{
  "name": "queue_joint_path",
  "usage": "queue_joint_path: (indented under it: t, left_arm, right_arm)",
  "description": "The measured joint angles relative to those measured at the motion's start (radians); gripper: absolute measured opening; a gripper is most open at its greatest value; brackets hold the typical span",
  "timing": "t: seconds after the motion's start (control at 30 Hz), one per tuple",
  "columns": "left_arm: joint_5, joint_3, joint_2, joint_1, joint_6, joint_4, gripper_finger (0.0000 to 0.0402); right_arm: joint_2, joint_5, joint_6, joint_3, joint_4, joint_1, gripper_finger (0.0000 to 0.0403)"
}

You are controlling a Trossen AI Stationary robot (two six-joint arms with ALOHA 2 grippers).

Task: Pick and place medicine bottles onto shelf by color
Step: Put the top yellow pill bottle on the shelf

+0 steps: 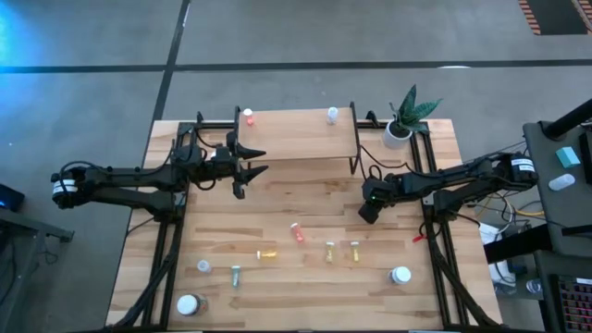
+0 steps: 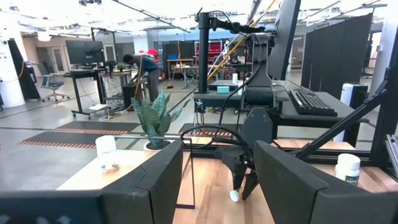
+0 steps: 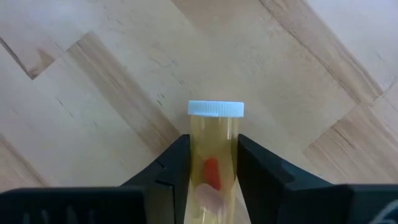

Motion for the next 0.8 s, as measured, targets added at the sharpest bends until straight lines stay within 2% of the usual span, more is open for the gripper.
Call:
queue_joint_path:
  t: [0.4,0.57,0.8]
  left_arm:
    - [0.0,0.0,0.0,0.0,0.0,0.0,0.0182]
    - [0.0,0.0,0.0,0.0,0.0,0.0,0.0182]
    - [0.0,0.0,0.0,0.0,0.0,0.001,0.0182]
  right_arm:
    - [0.0,-0.046,-0.061,0.078,0.037,0.0,0.0107]
    - [-0.017,-0.097,-0.096,0.081,0.197,0.009,0.0106]
    - [-0.068,-0.097,-0.213,0.081,0.487,0.031,0.0108]
